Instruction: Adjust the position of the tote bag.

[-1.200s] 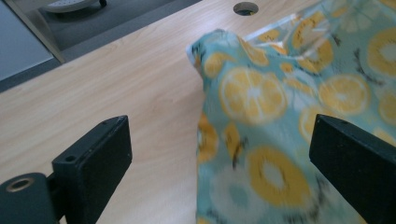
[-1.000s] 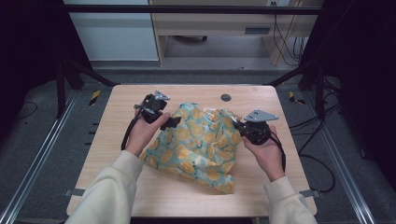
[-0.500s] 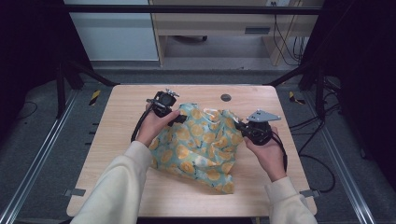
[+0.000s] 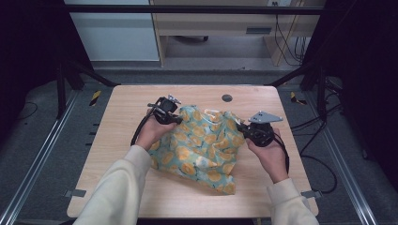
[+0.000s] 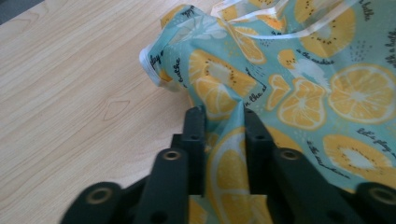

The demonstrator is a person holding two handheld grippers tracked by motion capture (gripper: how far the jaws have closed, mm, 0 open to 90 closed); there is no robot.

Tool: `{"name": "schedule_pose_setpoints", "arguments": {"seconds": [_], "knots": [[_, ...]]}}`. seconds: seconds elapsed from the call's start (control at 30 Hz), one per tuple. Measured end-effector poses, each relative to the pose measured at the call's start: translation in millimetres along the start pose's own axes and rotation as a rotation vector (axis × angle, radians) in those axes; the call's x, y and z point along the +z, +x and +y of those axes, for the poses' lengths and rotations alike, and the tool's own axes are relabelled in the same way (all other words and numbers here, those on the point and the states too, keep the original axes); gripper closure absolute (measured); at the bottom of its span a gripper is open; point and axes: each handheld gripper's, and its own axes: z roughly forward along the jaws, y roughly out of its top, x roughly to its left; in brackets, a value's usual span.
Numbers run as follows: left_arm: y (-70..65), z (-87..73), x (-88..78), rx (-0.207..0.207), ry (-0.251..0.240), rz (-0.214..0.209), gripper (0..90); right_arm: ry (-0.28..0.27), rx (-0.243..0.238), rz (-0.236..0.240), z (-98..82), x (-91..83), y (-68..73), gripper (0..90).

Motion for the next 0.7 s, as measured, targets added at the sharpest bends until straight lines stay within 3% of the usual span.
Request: {"name": "schedule_pose_setpoints", "arguments": {"seconds": [0.1, 0.33, 0.53, 0.63, 0.7], "knots": [[-2.5, -6.4, -6.6, -0.005, -0.039, 0.004, 84.6, 0.001, 0.0, -0.008, -0.3, -2.9, -1.5, 88.4], [-8.4, -23.6, -30.5, -0.019, -0.16, 0.032, 88.0, 0.012, -0.012, -0.023, 4.9, -15.5, -1.6, 88.5], [-15.9, -31.6, -52.0, 0.005, -0.211, 0.055, 88.4, -0.002, -0.008, -0.048, 16.3, -28.5, -4.8, 88.7], [-15.5, -36.2, -63.4, 0.015, -0.236, 0.038, 89.3, -0.012, -0.012, -0.058, 20.5, -38.1, -6.8, 88.8], [-15.0, -40.6, -72.5, 0.028, -0.249, 0.047, 89.5, -0.039, 0.01, -0.074, 23.2, -47.3, -11.4, 88.9]]}}
